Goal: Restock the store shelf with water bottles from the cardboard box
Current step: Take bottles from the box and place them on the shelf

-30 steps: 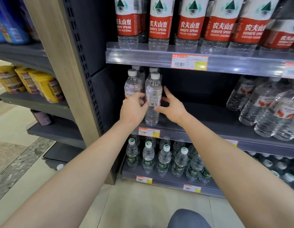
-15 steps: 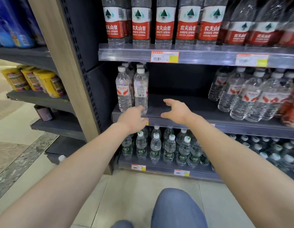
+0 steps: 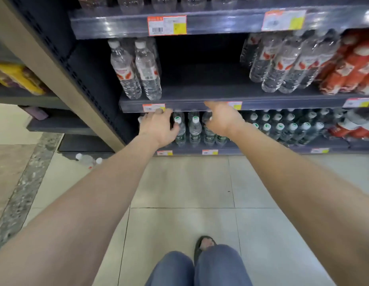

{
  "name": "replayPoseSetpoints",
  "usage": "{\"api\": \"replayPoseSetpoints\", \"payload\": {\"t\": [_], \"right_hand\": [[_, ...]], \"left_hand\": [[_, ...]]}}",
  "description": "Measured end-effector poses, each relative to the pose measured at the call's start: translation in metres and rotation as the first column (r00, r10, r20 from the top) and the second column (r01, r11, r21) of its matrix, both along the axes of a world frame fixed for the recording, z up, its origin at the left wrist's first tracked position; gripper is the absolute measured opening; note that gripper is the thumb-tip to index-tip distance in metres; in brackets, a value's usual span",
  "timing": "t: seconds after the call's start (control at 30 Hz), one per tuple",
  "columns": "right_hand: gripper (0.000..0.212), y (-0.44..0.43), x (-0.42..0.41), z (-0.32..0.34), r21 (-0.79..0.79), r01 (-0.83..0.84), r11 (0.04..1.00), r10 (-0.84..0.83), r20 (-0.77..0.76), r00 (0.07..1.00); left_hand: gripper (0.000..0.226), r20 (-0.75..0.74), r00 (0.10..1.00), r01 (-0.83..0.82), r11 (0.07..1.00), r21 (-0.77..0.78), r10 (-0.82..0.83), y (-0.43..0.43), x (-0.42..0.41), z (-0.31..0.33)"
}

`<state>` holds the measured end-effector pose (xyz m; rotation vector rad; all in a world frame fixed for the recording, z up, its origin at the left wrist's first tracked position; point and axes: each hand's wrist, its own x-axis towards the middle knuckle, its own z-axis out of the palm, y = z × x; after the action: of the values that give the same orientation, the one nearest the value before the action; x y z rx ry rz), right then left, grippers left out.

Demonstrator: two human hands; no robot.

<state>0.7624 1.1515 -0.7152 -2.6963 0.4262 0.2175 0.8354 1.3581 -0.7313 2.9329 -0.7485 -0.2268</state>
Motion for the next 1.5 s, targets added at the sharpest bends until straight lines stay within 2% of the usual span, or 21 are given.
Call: {"api": "replayPoseSetpoints", "payload": {"t": [0.2, 0.37, 0.47, 0.7, 0.9, 1.1, 1.23, 1.33, 1.5], "right_hand": [[0.061, -0.039, -0.120, 0.110, 0.049, 0.180, 0.982, -0.177, -0.061, 0.982], [0.061, -0.086, -0.242, 0.206, 0.056, 0.321, 0.946, -0.316, -0.081, 0.945], [0.064, -0.119, -0.318, 0.239, 0.048, 0.400, 0.915, -0.395, -0.088, 0.914], [0.066, -0.242, -0.503, 0.303, 0.136, 0.539, 0.831, -0.532, -0.090, 0.842], [0.066, -0.370, -0.671, 0.318, 0.120, 0.596, 0.794, -0.587, -0.108, 0.803], [0.068, -0.455, -0.798, 0.336, 0.111, 0.653, 0.750, -0.635, -0.156, 0.756], [0.059, -0.508, -0.854, 0.349, 0.123, 0.717, 0.686, -0.703, -0.143, 0.697], [0.063, -0.549, -0.880, 0.353, 0.141, 0.762, 0.632, -0.744, -0.163, 0.648], [0.062, -0.631, -0.897, 0.344, 0.151, 0.799, 0.583, -0.779, -0.178, 0.602]], "left_hand": [[0.059, -0.086, 0.985, 0.152, 0.988, 0.041, -0.148, -0.045, -0.092, 0.113], [0.051, -0.074, 0.932, 0.361, 0.925, 0.119, -0.354, -0.108, -0.185, 0.209], [0.052, -0.073, 0.904, 0.426, 0.900, 0.088, -0.421, -0.153, -0.244, 0.246], [0.052, -0.098, 0.829, 0.559, 0.816, 0.147, -0.550, -0.299, -0.395, 0.307], [0.053, -0.154, 0.809, 0.585, 0.802, 0.118, -0.567, -0.453, -0.548, 0.322], [0.055, -0.164, 0.711, 0.703, 0.690, 0.173, -0.683, -0.559, -0.673, 0.331], [0.054, -0.163, 0.678, 0.735, 0.652, 0.187, -0.717, -0.626, -0.717, 0.340], [0.052, -0.174, 0.659, 0.752, 0.632, 0.189, -0.732, -0.672, -0.734, 0.337], [0.053, -0.186, 0.671, 0.742, 0.647, 0.178, -0.718, -0.757, -0.740, 0.319]]}}
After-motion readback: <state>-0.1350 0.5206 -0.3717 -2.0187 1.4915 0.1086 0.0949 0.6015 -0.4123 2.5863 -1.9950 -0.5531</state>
